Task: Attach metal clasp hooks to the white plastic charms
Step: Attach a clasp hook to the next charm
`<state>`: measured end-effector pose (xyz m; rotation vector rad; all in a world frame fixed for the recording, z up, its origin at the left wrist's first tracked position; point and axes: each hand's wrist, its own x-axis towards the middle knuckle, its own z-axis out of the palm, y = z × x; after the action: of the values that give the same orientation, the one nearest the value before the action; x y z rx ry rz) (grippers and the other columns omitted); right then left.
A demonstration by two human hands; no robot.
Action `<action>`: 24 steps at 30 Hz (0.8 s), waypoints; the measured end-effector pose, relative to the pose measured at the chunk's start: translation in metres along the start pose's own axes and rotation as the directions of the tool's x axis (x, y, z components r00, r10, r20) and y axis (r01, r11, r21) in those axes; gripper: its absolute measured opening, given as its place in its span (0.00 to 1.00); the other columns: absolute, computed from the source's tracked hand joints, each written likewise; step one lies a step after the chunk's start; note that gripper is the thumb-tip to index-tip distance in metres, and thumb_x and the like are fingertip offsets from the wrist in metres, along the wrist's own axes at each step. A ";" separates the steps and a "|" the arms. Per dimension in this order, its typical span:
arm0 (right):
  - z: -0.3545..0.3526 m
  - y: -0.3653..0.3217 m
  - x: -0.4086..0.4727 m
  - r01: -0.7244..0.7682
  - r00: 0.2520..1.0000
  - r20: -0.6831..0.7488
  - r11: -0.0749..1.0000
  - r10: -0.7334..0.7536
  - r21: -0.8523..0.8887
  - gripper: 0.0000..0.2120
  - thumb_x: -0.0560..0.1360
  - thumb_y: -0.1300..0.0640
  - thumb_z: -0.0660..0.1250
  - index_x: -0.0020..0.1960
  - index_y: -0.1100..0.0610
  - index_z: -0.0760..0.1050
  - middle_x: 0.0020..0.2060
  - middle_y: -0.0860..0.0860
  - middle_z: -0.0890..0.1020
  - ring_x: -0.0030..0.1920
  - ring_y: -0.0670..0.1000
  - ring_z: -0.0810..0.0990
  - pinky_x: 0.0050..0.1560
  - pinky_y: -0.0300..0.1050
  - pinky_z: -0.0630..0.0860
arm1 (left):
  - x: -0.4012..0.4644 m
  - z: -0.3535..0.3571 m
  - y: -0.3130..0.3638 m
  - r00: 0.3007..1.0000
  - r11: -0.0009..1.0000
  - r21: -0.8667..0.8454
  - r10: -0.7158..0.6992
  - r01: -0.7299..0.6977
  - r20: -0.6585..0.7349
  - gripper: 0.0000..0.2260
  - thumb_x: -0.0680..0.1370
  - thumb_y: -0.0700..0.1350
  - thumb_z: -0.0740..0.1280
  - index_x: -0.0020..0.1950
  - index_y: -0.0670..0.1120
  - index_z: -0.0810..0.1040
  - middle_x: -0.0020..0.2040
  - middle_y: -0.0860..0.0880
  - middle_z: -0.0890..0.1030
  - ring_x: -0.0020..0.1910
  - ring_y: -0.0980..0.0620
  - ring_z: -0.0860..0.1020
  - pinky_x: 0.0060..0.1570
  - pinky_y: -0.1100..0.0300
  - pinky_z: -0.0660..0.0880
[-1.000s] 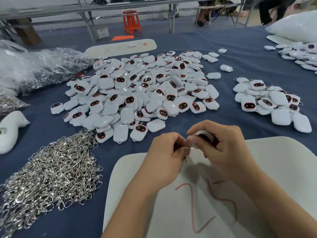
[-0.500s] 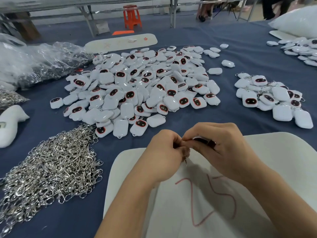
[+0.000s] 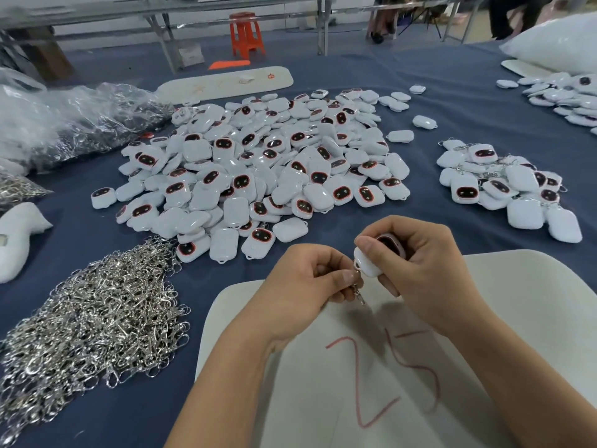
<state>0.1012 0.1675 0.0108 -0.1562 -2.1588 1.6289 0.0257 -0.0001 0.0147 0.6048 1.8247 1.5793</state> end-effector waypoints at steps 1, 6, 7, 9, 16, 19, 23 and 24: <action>0.000 0.000 0.000 0.000 1.000 -0.014 1.000 0.000 -0.003 0.08 0.79 0.58 0.73 0.41 0.52 0.82 0.29 0.57 0.79 0.23 0.49 0.69 0.26 0.41 0.68 | 0.001 0.001 -0.001 1.000 1.000 0.012 0.014 -0.014 -0.009 0.10 0.81 0.35 0.67 0.42 0.46 0.83 0.39 0.48 0.85 0.34 0.57 0.79 0.34 0.69 0.72; 0.001 -0.002 -0.001 0.013 0.997 -0.069 0.999 -0.016 -0.043 0.08 0.79 0.59 0.74 0.41 0.52 0.82 0.29 0.48 0.81 0.26 0.44 0.72 0.31 0.35 0.69 | 0.003 0.004 -0.004 0.997 0.995 0.070 0.073 -0.070 -0.036 0.05 0.76 0.44 0.68 0.43 0.48 0.84 0.40 0.46 0.85 0.37 0.54 0.79 0.39 0.62 0.73; 0.001 -0.002 -0.002 0.015 0.997 -0.074 0.998 -0.019 -0.053 0.08 0.79 0.59 0.74 0.41 0.52 0.82 0.29 0.46 0.80 0.26 0.44 0.73 0.31 0.34 0.68 | 0.004 0.005 -0.005 0.996 0.995 0.067 0.076 -0.074 -0.038 0.05 0.75 0.45 0.68 0.43 0.49 0.84 0.40 0.46 0.85 0.37 0.54 0.80 0.40 0.62 0.74; 0.002 -0.002 -0.002 0.017 0.997 -0.080 0.998 -0.022 -0.066 0.08 0.79 0.59 0.74 0.41 0.52 0.82 0.29 0.45 0.80 0.26 0.44 0.73 0.31 0.32 0.68 | 0.005 0.005 -0.006 0.996 0.995 0.066 0.082 -0.080 -0.038 0.05 0.76 0.45 0.68 0.43 0.50 0.84 0.40 0.47 0.85 0.38 0.54 0.81 0.40 0.63 0.74; 0.002 -0.002 -0.002 0.009 0.996 -0.093 0.998 -0.015 -0.062 0.08 0.79 0.59 0.74 0.41 0.52 0.82 0.29 0.47 0.81 0.26 0.45 0.74 0.32 0.33 0.68 | 0.004 0.002 -0.008 0.993 0.990 0.100 0.105 -0.100 -0.045 0.09 0.81 0.39 0.67 0.44 0.48 0.85 0.40 0.46 0.86 0.38 0.53 0.83 0.41 0.64 0.76; 0.003 -0.002 -0.002 0.009 0.995 -0.101 0.998 -0.016 -0.064 0.08 0.78 0.58 0.74 0.41 0.52 0.82 0.28 0.45 0.79 0.26 0.45 0.73 0.31 0.32 0.68 | 0.004 0.002 -0.008 0.992 0.984 0.147 0.114 -0.105 -0.058 0.08 0.81 0.39 0.67 0.45 0.46 0.83 0.37 0.48 0.85 0.37 0.53 0.82 0.39 0.60 0.76; 0.003 0.000 -0.002 0.002 0.991 -0.133 0.999 -0.008 -0.044 0.08 0.79 0.59 0.73 0.41 0.53 0.82 0.28 0.44 0.79 0.26 0.44 0.74 0.32 0.33 0.68 | 0.005 0.006 -0.008 0.980 0.949 0.276 0.180 -0.151 -0.082 0.09 0.83 0.38 0.65 0.46 0.46 0.81 0.35 0.50 0.84 0.35 0.54 0.82 0.42 0.52 0.79; 0.004 0.001 -0.001 -0.010 0.989 -0.150 0.999 0.006 -0.031 0.08 0.79 0.59 0.73 0.41 0.53 0.82 0.29 0.44 0.80 0.27 0.44 0.74 0.32 0.33 0.69 | 0.005 0.007 -0.007 0.977 0.943 0.290 0.195 -0.163 -0.086 0.09 0.83 0.37 0.65 0.45 0.47 0.80 0.35 0.51 0.84 0.35 0.54 0.82 0.42 0.55 0.79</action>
<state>0.1009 0.1640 0.0092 -0.2880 -2.0730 1.5361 0.0280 0.0068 0.0066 0.8471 2.1548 1.5045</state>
